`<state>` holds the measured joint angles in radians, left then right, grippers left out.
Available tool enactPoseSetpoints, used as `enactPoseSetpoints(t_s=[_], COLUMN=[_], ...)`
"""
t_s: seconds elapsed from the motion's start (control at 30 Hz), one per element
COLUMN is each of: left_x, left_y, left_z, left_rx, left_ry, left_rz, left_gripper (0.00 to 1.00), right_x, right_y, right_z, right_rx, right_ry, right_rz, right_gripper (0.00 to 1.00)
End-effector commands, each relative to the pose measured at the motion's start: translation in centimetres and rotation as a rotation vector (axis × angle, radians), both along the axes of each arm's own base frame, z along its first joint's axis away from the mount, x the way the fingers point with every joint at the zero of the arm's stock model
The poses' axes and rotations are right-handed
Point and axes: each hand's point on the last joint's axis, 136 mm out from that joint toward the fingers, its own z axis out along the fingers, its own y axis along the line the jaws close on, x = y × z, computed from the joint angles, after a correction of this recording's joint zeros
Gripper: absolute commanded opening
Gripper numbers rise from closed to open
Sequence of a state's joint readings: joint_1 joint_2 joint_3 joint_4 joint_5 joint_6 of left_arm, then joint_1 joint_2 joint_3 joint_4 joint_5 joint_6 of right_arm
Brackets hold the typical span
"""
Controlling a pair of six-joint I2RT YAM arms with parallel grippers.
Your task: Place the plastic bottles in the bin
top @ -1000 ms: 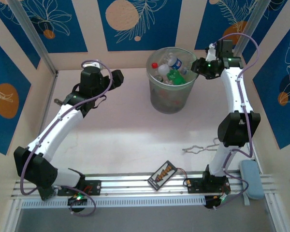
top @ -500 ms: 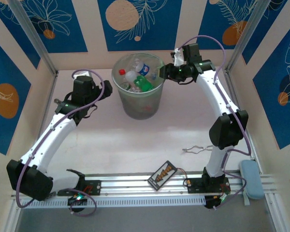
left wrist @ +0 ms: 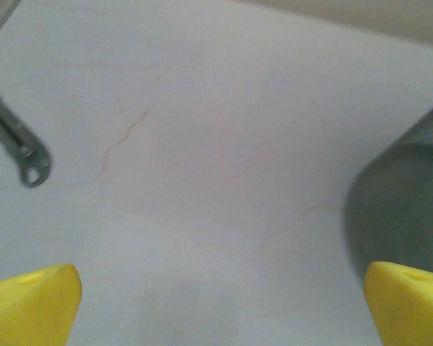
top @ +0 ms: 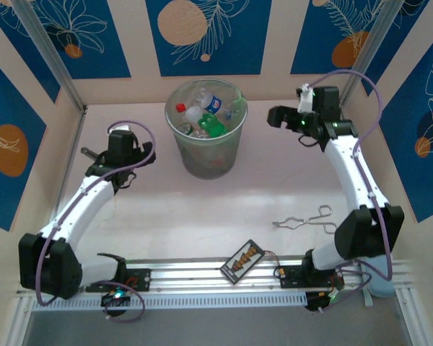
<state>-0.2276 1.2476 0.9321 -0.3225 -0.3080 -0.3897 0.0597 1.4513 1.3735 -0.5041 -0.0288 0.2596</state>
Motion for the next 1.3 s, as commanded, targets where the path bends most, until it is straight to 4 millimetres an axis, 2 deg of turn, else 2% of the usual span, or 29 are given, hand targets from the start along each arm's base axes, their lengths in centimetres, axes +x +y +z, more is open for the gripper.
enactPoseSetpoints(t_s=[0.0, 0.07, 0.2, 0.4, 0.53, 0.6, 0.7, 0.83, 0.9, 1.1, 1.13, 1.27], left_x=[0.4, 0.5, 1.0, 2.8, 3.3, 3.1, 2.1, 1.6, 1.8, 2.5, 2.6, 3.1], left_y=[2.8, 3.5, 3.8, 3.4, 3.3, 3.1, 4.0, 3.9, 3.5, 3.3, 3.4, 3.3], left_z=[-1.9, -3.4, -5.8, -4.7, -6.3, -7.1, -7.1, -6.0, -7.2, -7.8, -7.9, -8.6], left_rx=[0.158, 0.203, 0.247, 0.311, 0.382, 0.38, 0.401, 0.395, 0.384, 0.36, 0.357, 0.283], left_ry=[-0.005, 0.003, -0.012, -0.141, -0.111, -0.153, -0.243, -0.367, -0.357, -0.321, -0.324, -0.298], left_rz=[0.071, 0.09, 0.081, 0.027, -0.028, -0.044, 0.002, -0.009, -0.034, -0.065, -0.07, -0.119], left_gripper=[1.0, 1.0, 1.0, 1.0, 1.0, 1.0, 1.0, 1.0, 1.0, 1.0, 1.0, 1.0], right_x=[0.5, -0.2, -0.9, -0.4, 0.3, 0.4, -0.3, -1.5, -2.0, -2.4, -2.7, -2.5], right_y=[-2.8, -3.4, -4.3, -5.5, -5.4, -5.2, -4.6, -4.6, -4.6, -5.0, -5.0, -5.2], right_z=[-6.0, -9.7, -14.0, -17.5, -17.8, -18.0, -17.4, -16.7, -16.7, -17.4, -17.7, -17.6], right_rx=[-0.124, -0.164, -0.179, -0.243, -0.304, -0.304, -0.305, -0.283, -0.274, -0.228, -0.23, -0.207], right_ry=[-0.005, 0.017, 0.019, -0.047, -0.116, -0.131, -0.187, -0.28, -0.309, -0.362, -0.316, -0.326], right_rz=[-0.076, -0.078, -0.119, -0.171, -0.167, -0.158, -0.136, -0.136, -0.138, -0.152, -0.145, -0.139], right_gripper=[0.99, 0.99, 0.99, 0.99, 0.99, 0.99, 0.99, 0.99, 0.99, 0.99, 0.99, 0.99])
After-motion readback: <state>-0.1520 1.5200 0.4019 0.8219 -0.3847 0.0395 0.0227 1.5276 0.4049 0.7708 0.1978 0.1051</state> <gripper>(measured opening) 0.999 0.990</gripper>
